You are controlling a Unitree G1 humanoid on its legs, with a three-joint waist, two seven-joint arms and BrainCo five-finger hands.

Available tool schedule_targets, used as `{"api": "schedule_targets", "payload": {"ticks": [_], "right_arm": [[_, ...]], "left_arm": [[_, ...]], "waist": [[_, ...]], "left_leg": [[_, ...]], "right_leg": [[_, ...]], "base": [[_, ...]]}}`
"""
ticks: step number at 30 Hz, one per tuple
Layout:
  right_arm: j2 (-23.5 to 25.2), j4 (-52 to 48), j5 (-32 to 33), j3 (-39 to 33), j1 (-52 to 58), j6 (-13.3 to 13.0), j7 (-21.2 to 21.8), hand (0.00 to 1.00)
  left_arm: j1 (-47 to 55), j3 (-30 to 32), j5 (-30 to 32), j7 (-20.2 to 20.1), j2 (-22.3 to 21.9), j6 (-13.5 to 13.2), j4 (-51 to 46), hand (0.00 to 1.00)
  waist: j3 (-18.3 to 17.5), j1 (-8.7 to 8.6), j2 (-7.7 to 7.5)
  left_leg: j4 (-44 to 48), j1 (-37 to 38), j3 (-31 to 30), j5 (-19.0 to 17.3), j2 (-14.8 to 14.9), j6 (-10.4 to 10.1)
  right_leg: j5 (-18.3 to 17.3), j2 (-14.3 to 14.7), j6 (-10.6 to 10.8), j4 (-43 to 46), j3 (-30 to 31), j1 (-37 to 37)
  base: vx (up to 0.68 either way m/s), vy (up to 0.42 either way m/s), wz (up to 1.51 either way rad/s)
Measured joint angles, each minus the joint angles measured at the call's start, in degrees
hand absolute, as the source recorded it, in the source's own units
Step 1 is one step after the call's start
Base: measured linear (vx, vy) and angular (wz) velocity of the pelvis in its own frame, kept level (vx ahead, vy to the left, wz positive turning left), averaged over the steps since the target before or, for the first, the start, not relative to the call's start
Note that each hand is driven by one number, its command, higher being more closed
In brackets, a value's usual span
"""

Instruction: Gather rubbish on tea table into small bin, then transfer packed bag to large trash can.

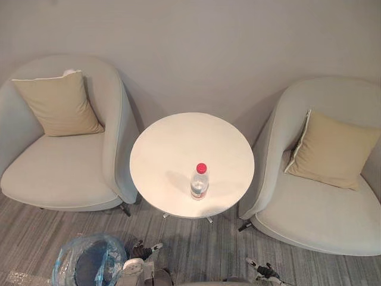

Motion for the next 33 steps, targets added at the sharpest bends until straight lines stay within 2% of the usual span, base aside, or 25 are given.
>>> {"api": "schedule_targets", "payload": {"ticks": [6,9,10,14,17,27,33], "right_arm": [[-1.8,-1.3,-3.9,5.8,-1.3,-0.2,-0.6,0.0],[-3.2,-7.6,-5.3,9.2,-1.1,-0.6,-1.2,0.0],[-4.1,-12.6,-6.9,10.6,-0.5,-1.0,-1.3,0.0],[-5.9,-24.5,-11.2,12.4,1.0,-2.6,-1.2,0.0],[-6.6,-29.0,-15.0,14.4,1.6,-3.3,-0.7,0.0],[-9.7,-37.2,-20.4,19.9,1.7,-5.2,1.8,0.0],[-11.3,-38.4,-22.6,23.3,0.8,-5.2,2.2,0.0]], "left_arm": [[0.4,-1.3,0.5,0.1,1.1,0.2,1.2,0.0],[0.4,-1.7,0.5,0.2,1.1,0.1,1.2,0.0],[0.5,-1.7,0.5,0.2,1.1,0.1,1.2,0.0],[0.6,-1.7,1.1,0.3,1.4,-0.2,1.1,0.0],[0.7,-1.8,2.2,0.3,1.5,-0.5,1.0,0.0],[0.9,-2.3,4.0,0.1,1.4,-1.5,0.7,0.0],[1.0,-2.8,5.0,0.1,1.4,-1.5,-0.1,0.0]], "waist": [[-0.3,-0.04,0.31],[-0.4,-0.09,0.44],[-0.5,-0.1,0.4],[-0.5,-0.1,-0.26],[-0.5,-0.09,-0.45],[-0.4,-0.05,-0.23],[-0.2,0.16,0.08]], "left_leg": [[-4.1,0.7,-2.1,2.7,-0.3,-0.1],[-4.8,0.7,-3.6,2.8,-0.2,-0.3],[-5.2,0.6,-4.0,2.8,-0.2,-0.3],[-5.5,-0.1,-4.6,3.1,-0.6,0.0],[-5.9,-0.4,-4.9,3.6,-0.8,0.2],[-6.4,-1.2,-8.1,4.2,-1.1,0.1],[-7.1,-1.6,-11.0,4.6,-1.5,0.2]], "right_leg": [[1.4,1.0,-0.6,-2.9,-0.4,0.7],[2.2,1.5,-0.8,-4.0,-0.4,0.8],[2.7,1.7,-0.7,-4.7,-0.3,0.8],[3.6,1.5,-0.6,-5.9,-0.3,0.5],[4.3,1.5,-0.4,-6.9,-0.3,0.6],[4.4,1.7,-0.3,-7.7,-1.6,0.7],[4.4,1.8,-0.3,-8.5,-3.5,1.5]], "base": [[0.02,-0.014,0.06],[-0.01,-0.03,-0.03],[-0.03,0.005,-0.05],[-0.03,0.025,0.02],[-0.01,0.008,0.01],[-0.02,-0.012,0.07],[0.0,-0.014,0.16]]}}
